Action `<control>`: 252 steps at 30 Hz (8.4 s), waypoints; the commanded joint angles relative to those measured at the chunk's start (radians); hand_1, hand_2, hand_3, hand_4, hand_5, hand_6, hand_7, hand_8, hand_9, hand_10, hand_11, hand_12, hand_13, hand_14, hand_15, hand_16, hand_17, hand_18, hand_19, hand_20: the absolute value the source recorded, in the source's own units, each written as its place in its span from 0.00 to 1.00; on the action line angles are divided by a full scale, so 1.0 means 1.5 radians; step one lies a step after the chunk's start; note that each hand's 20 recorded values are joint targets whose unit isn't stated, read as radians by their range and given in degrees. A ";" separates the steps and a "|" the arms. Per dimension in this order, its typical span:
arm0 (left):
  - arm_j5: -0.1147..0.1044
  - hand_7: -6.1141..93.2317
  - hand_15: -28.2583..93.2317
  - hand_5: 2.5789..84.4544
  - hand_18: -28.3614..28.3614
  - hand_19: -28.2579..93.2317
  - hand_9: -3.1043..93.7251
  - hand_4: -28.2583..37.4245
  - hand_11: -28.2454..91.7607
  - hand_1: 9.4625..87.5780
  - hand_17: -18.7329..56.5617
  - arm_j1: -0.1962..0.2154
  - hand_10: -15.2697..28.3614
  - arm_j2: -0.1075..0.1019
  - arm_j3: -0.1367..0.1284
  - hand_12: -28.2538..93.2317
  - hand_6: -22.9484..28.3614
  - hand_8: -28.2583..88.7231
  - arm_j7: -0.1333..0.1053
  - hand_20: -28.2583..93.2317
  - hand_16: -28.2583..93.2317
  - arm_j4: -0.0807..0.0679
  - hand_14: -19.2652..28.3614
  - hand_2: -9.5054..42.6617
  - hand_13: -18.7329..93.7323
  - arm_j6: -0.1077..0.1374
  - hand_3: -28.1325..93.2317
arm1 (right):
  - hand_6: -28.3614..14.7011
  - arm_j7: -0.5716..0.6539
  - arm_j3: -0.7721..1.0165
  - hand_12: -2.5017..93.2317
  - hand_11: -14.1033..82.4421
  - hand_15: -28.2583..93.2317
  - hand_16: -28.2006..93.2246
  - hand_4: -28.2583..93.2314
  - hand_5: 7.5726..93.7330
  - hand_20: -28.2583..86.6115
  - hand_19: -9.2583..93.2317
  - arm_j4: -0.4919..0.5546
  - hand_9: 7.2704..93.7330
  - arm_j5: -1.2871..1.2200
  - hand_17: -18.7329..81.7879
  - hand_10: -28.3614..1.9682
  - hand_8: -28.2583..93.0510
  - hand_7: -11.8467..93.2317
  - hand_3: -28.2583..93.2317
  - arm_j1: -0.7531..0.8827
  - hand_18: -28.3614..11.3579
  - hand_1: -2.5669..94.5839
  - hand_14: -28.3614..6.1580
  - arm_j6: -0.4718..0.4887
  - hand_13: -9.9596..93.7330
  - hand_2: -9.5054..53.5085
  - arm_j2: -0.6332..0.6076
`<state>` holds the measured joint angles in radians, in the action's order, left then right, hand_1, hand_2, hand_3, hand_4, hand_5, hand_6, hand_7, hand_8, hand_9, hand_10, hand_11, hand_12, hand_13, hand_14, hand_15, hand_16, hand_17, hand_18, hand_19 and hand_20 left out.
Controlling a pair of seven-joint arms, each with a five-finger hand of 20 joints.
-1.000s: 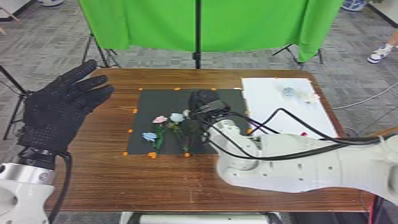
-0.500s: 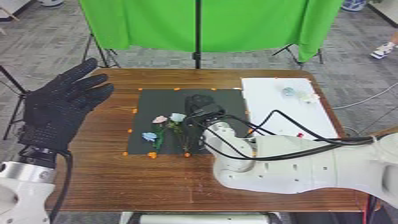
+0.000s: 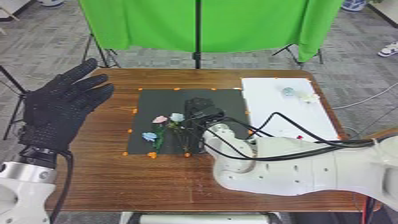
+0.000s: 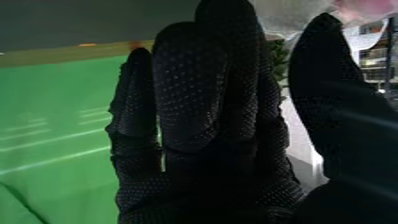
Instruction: Arrange flowers
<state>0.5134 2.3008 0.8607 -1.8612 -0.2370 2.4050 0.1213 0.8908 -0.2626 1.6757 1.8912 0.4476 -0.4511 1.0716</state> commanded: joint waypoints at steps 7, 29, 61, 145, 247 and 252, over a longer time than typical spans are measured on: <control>-0.004 0.22 0.65 0.42 1.00 0.74 0.36 0.09 0.46 0.18 0.13 0.018 0.85 0.021 -0.005 0.32 0.66 0.16 0.026 0.25 0.16 0.003 1.00 0.34 0.38 0.008 0.86 | 0.72 0.006 0.026 0.21 0.41 0.73 0.39 0.00 0.78 0.35 0.96 0.044 0.94 0.033 0.53 0.66 0.14 0.25 0.83 0.002 0.25 0.43 0.71 0.025 0.89 0.00 -0.031; -0.058 0.22 0.64 0.40 1.00 0.74 0.36 0.01 0.46 0.12 0.12 0.191 0.85 0.061 -0.055 0.32 0.64 0.16 -0.081 0.25 0.16 0.012 1.00 0.36 0.38 0.083 0.85 | 0.58 0.042 0.278 0.18 0.36 0.72 0.36 0.00 0.57 0.31 0.95 0.093 0.77 -0.066 0.53 0.44 0.14 0.22 0.82 0.067 0.17 0.36 0.55 0.129 0.81 0.01 -0.255; -0.055 0.22 0.64 0.40 1.00 0.73 0.36 0.00 0.46 0.13 0.12 0.150 0.85 0.054 -0.011 0.32 0.64 0.16 -0.060 0.27 0.16 0.004 1.00 0.36 0.38 0.077 0.85 | 0.59 0.099 0.275 0.18 0.39 0.73 0.35 0.00 0.44 0.23 1.00 -0.068 0.79 -0.115 0.57 0.44 0.15 0.21 0.83 0.089 0.17 0.37 0.58 0.180 0.84 0.00 -0.334; -0.041 0.22 0.64 0.41 1.00 0.73 0.36 0.00 0.46 0.14 0.13 0.107 0.85 0.046 -0.012 0.32 0.64 0.16 -0.040 0.29 0.16 -0.007 1.00 0.35 0.38 0.038 0.86 | 0.72 0.022 0.070 0.32 0.32 0.71 0.40 0.00 0.86 0.35 1.00 -0.046 1.00 0.040 0.61 0.74 0.24 0.25 0.80 0.040 0.27 0.56 0.76 0.044 0.93 0.00 -0.011; -0.040 0.22 0.65 0.40 1.00 0.72 0.36 0.01 0.46 0.15 0.12 0.110 0.85 0.058 0.013 0.32 0.64 0.16 -0.053 0.28 0.15 -0.004 1.00 0.34 0.38 0.043 0.85 | 0.77 -0.090 0.039 0.32 0.21 0.60 0.46 0.00 0.76 0.26 0.98 -0.219 0.91 -0.060 0.59 0.81 0.20 0.35 0.77 -0.044 0.38 0.60 0.83 0.137 0.86 0.00 -0.261; -0.036 0.22 0.65 0.40 1.00 0.72 0.36 0.01 0.46 0.15 0.12 0.110 0.85 0.064 0.013 0.32 0.64 0.16 -0.046 0.28 0.16 -0.004 1.00 0.34 0.38 0.041 0.86 | 0.80 -0.076 0.013 0.35 0.27 0.63 0.46 0.00 0.87 0.30 1.00 -0.203 1.00 -0.038 0.62 0.82 0.23 0.38 0.76 -0.050 0.38 0.62 0.82 0.064 0.91 0.00 -0.272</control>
<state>0.4552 2.4532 0.9412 -1.8452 -0.3172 2.3991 0.1856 0.7555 -0.1966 1.3500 1.7954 0.3773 -0.2633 0.6837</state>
